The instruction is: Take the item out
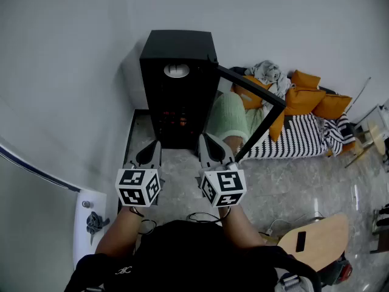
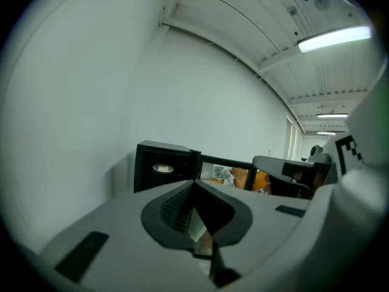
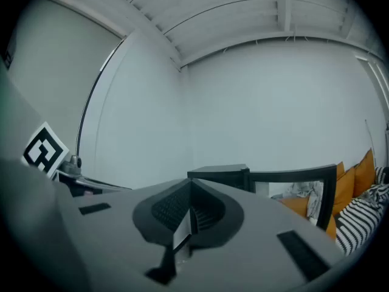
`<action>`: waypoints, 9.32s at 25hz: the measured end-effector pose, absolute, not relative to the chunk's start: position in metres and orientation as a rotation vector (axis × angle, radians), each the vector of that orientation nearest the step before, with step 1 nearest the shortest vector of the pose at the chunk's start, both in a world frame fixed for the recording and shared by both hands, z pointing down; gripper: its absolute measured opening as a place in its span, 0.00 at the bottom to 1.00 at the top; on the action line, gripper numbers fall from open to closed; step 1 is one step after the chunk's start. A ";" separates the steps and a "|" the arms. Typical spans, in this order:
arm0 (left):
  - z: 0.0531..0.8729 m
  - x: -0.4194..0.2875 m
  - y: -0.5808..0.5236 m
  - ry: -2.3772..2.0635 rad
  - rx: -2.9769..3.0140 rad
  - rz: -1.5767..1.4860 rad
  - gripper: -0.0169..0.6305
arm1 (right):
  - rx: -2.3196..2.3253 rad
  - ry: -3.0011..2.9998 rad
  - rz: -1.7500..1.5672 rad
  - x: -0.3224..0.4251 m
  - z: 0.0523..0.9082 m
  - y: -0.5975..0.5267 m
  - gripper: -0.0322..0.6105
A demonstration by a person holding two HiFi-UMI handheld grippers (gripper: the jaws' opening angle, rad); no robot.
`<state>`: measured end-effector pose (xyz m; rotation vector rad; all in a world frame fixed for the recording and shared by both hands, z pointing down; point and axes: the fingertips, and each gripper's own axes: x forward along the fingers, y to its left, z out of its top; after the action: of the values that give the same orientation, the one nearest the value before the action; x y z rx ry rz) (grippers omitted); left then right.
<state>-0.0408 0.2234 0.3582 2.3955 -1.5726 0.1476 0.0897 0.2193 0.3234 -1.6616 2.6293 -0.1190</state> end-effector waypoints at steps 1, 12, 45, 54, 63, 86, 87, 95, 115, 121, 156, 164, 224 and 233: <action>0.359 -0.040 0.220 -1.563 2.386 0.136 0.04 | -1.659 2.635 -0.120 0.090 0.324 0.216 0.06; 0.371 -0.034 0.197 -1.565 2.314 0.116 0.04 | -1.624 2.669 -0.173 0.097 0.335 0.190 0.06; 0.402 0.026 0.118 -1.545 2.305 0.151 0.04 | -1.628 2.739 -0.060 0.139 0.358 0.122 0.06; 0.414 0.012 0.058 -1.476 2.328 0.130 0.04 | -1.693 2.779 -0.039 0.115 0.372 0.074 0.06; 0.423 -0.027 -0.006 -1.460 2.317 0.134 0.04 | -1.731 2.804 -0.039 0.076 0.379 0.014 0.06; 0.464 -0.099 -0.158 -1.391 2.351 0.335 0.04 | -1.950 2.821 -0.004 0.003 0.393 -0.137 0.06; 0.466 -0.100 -0.161 -1.390 2.349 0.338 0.04 | -1.954 2.822 -0.007 0.003 0.395 -0.140 0.06; 0.492 -0.104 -0.187 -1.437 2.292 0.424 0.04 | -1.922 2.877 0.034 -0.001 0.399 -0.168 0.06; 0.544 -0.088 -0.230 -1.280 1.779 -0.128 0.12 | -1.847 3.019 -0.050 0.035 0.427 -0.201 0.06; 0.543 -0.087 -0.237 -1.137 1.614 -0.419 0.12 | -1.871 3.023 -0.050 0.048 0.433 -0.193 0.06; 0.571 -0.092 -0.276 -1.018 1.294 -0.678 0.12 | -1.998 2.995 -0.025 0.082 0.433 -0.186 0.06; 0.572 -0.090 -0.279 -1.007 1.264 -0.695 0.11 | -2.005 2.994 -0.030 0.085 0.435 -0.185 0.06; 0.575 -0.085 -0.202 -0.961 1.241 -0.602 0.10 | -1.596 2.249 -1.473 0.055 0.540 -0.210 0.16; 0.574 -0.084 -0.201 -0.960 1.233 -0.607 0.10 | -1.290 1.670 -1.877 0.054 0.550 -0.207 0.19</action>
<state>-0.0843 -0.2015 0.5738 1.2327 -0.9604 -0.6073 0.0539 -0.2073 0.5498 -1.2896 1.6701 -1.8768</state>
